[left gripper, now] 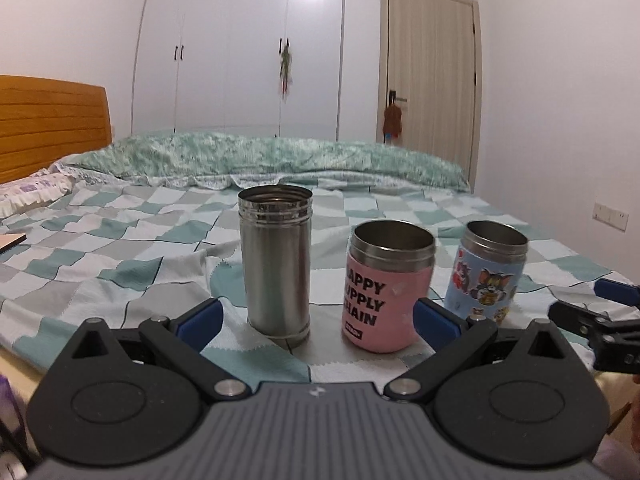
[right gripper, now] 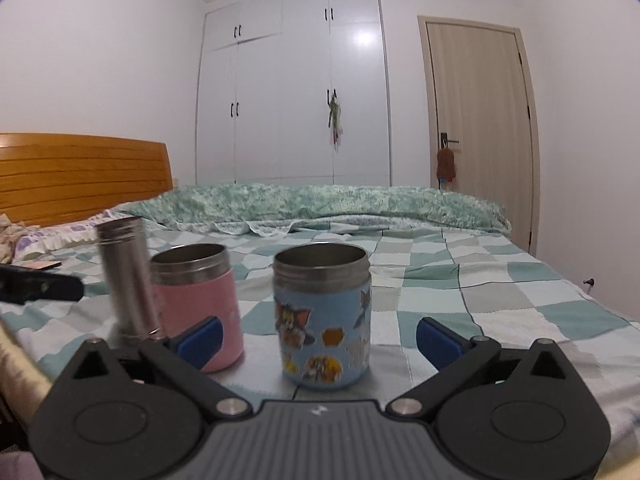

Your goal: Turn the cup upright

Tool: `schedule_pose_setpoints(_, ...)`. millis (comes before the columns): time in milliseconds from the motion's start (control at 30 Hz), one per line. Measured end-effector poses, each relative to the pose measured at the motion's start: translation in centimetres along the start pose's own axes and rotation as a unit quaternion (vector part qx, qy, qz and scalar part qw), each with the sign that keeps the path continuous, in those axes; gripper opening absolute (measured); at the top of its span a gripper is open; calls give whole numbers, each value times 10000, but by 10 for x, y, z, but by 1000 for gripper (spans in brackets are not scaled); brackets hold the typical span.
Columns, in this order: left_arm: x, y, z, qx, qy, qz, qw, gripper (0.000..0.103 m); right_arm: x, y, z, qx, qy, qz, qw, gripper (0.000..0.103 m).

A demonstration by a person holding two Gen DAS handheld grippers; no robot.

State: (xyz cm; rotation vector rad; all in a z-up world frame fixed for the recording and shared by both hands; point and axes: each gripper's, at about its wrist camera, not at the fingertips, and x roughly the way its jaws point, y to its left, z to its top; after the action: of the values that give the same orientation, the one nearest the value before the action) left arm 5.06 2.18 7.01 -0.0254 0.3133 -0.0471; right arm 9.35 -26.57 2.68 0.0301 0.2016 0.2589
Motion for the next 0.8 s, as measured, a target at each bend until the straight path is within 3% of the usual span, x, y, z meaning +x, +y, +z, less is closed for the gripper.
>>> schedule_pose_setpoints(333,-28,-18,-53,45,-428,7,9991,103,-65,-3,-34,-263,-368,-327,9984,103)
schedule_pose_setpoints(500,-27,-25,-72,155,-548,66,9984,103,-77,-4,-43,-377,-538,-442,9969,103)
schedule_pose_setpoints(800,-26,-27,-78,188,-659,123,9976,103,-79,-8,-48,-308,-598,-535,9963,103)
